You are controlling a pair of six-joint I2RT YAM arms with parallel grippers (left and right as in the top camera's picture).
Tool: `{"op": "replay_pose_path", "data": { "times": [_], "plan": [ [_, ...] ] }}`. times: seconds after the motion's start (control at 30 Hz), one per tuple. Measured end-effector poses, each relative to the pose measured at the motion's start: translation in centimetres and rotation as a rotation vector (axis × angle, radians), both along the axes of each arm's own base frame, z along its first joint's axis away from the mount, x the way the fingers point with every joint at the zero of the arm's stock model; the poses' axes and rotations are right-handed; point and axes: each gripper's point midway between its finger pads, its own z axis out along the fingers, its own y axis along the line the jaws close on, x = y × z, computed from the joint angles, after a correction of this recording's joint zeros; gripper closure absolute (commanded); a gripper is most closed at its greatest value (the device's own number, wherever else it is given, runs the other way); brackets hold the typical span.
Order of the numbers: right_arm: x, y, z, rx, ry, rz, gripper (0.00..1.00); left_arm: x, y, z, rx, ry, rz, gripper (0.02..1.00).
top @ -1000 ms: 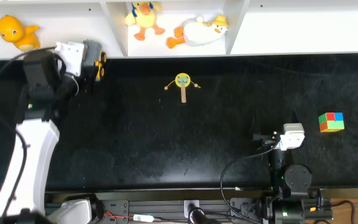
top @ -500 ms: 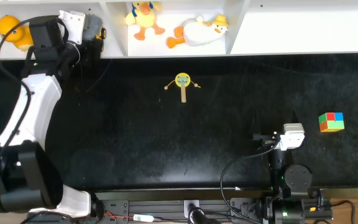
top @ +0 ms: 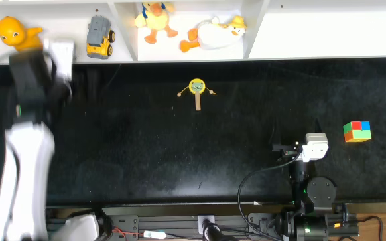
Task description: Store Toys
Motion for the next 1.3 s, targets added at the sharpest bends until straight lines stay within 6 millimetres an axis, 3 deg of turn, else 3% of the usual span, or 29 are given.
{"op": "replay_pose_path", "data": {
  "times": [0.1,0.2,0.37,0.57,0.77,1.0,1.3],
  "plan": [
    [0.0,0.0,0.0,0.000,0.000,0.000,0.005,-5.9,-1.0,-1.7,0.047,-0.040,0.011,0.020],
    [0.0,0.0,0.0,0.000,0.000,0.000,0.007,-9.1,-2.6,-1.9,0.089,-0.289,-0.016,0.023],
    [0.0,0.0,-0.1,0.000,0.002,0.000,0.005,-11.8,-4.0,-0.9,0.104,-0.558,-0.049,0.023],
    [0.0,0.0,-0.1,0.000,0.002,0.000,0.005,-12.8,-4.4,-3.2,0.069,-0.631,-0.040,0.020],
    [0.0,0.0,0.0,0.000,0.002,0.000,0.005,-13.0,-4.5,-2.4,0.034,-0.673,-0.008,0.020],
    [0.0,0.0,0.0,0.000,0.002,0.000,0.007,-13.2,-6.6,-2.4,-0.008,-0.673,-0.084,0.020],
    [0.0,0.0,0.0,0.000,0.002,0.000,0.005,-13.2,-6.6,-2.4,-0.009,-0.673,-0.086,0.020]
  ]
}}
